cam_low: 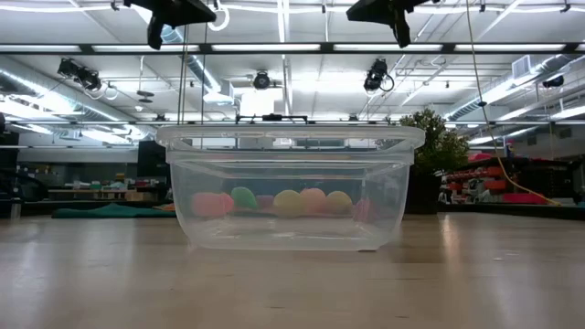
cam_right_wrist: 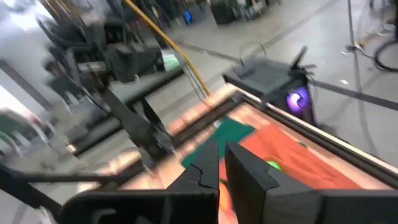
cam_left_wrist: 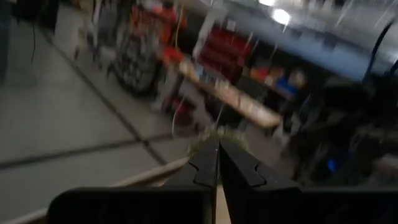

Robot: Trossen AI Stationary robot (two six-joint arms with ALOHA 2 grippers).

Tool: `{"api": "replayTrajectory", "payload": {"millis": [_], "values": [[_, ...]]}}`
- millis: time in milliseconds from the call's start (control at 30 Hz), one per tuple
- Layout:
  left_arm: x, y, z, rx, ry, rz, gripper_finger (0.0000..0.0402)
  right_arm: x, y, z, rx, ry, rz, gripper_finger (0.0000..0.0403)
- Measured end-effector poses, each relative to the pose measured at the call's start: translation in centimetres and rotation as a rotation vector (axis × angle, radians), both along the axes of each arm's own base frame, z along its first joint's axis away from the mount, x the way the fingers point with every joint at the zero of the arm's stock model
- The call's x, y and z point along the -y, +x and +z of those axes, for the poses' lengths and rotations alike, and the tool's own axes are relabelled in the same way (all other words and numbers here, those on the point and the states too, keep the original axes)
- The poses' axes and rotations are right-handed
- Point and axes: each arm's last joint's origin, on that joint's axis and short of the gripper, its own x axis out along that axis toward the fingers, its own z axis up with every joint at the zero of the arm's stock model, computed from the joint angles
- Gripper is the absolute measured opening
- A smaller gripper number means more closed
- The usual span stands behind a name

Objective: Pick and placing Produce into tupperware
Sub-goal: Put the top yellow lemon into the transparent container

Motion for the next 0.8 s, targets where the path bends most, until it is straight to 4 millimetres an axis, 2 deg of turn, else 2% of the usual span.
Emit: {"api": "replayTrajectory", "payload": {"millis": [167,367,533,667,800], "values": [[-1.3,0.8,1.4,-0.210,-0.092,-0.032,0.0025,1.7,1.1,2.1,-0.136,0.034,-0.036,0.0000],[-2.6,1.5,3.5,-0.339,-0.148,0.017,0.0015,3.6,3.0,2.9,-0.266,0.016,0.015,0.0000],[-3.4,1.8,4.9,-0.365,-0.161,0.042,0.0017,4.6,4.7,1.9,-0.349,0.056,0.049,0.0000],[-3.9,1.8,4.7,-0.419,-0.190,0.055,0.0023,4.9,6.0,0.2,-0.424,0.082,0.114,0.0001],[-4.0,1.4,4.2,-0.470,-0.230,0.033,0.0027,4.6,7.3,-1.5,-0.520,0.029,0.181,0.0016]]}}
